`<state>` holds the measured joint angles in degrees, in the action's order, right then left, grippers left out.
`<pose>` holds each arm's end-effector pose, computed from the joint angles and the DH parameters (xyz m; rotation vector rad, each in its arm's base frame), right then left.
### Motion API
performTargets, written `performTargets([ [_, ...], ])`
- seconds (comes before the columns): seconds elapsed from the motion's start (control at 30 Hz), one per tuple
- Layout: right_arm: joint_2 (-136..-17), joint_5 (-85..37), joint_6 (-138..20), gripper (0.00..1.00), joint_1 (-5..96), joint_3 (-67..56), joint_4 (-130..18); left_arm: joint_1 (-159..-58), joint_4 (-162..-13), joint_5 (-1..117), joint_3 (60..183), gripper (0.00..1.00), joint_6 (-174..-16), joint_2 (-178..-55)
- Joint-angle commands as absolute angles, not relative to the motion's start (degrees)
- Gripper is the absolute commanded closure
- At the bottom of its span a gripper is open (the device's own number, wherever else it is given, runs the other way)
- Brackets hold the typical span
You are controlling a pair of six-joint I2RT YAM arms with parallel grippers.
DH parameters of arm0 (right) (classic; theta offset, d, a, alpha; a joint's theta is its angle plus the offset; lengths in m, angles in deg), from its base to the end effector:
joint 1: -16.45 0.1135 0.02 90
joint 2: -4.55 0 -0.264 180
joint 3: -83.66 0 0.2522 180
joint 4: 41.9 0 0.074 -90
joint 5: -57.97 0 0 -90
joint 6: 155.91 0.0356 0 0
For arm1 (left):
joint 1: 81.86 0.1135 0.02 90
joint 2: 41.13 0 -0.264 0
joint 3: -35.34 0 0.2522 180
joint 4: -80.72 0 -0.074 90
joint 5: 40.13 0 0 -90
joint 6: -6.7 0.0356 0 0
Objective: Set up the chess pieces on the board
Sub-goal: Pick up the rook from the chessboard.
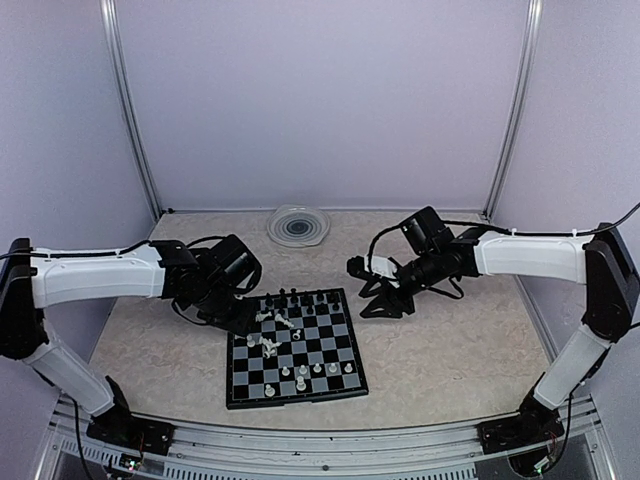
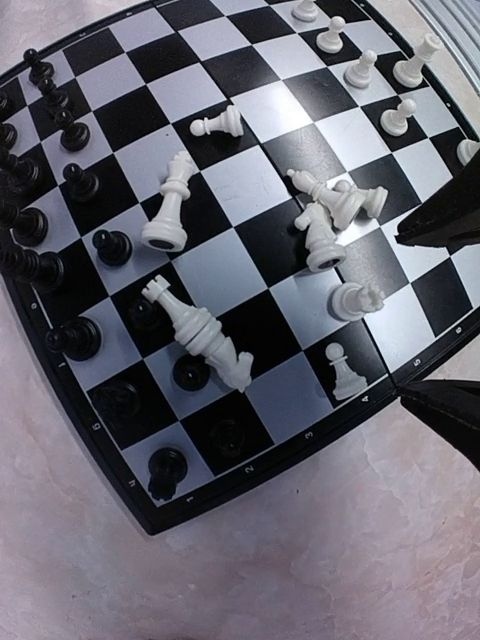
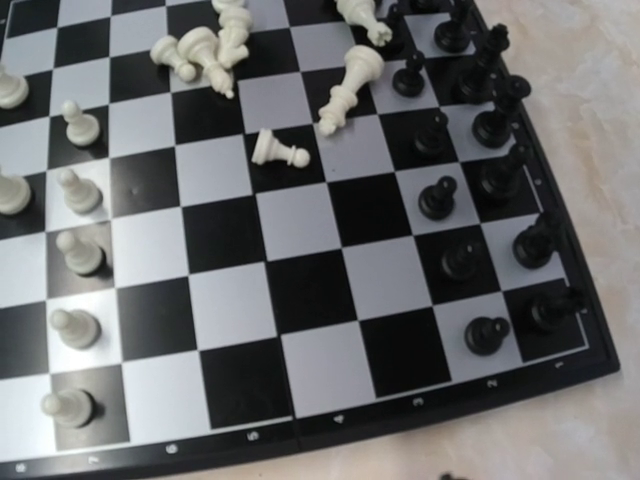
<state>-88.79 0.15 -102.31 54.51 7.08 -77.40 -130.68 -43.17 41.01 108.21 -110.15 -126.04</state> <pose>0.2565 0.2249 0.2220 -1.6439 1.7715 0.7056 0.1910 -0.2100 0.2225 0.4824 2.7003 -0.1569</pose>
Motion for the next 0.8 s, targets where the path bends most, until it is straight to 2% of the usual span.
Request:
performTargets([
  [0.0,-89.98,0.66,-102.73,0.49,54.07,6.8,-78.79,-130.32,-45.93,43.21,107.63,0.55,-108.66,-128.94],
  [0.4,-90.72,0.68,-103.07,0.49,54.06,6.64,-78.96,-129.29,-47.0,45.4,106.95,0.62,-108.17,-133.47],
  [0.77,-91.21,0.75,-103.26,0.49,54.06,6.53,-79.22,-128.86,-48.26,46.31,107.17,0.75,-107.47,-134.79],
])
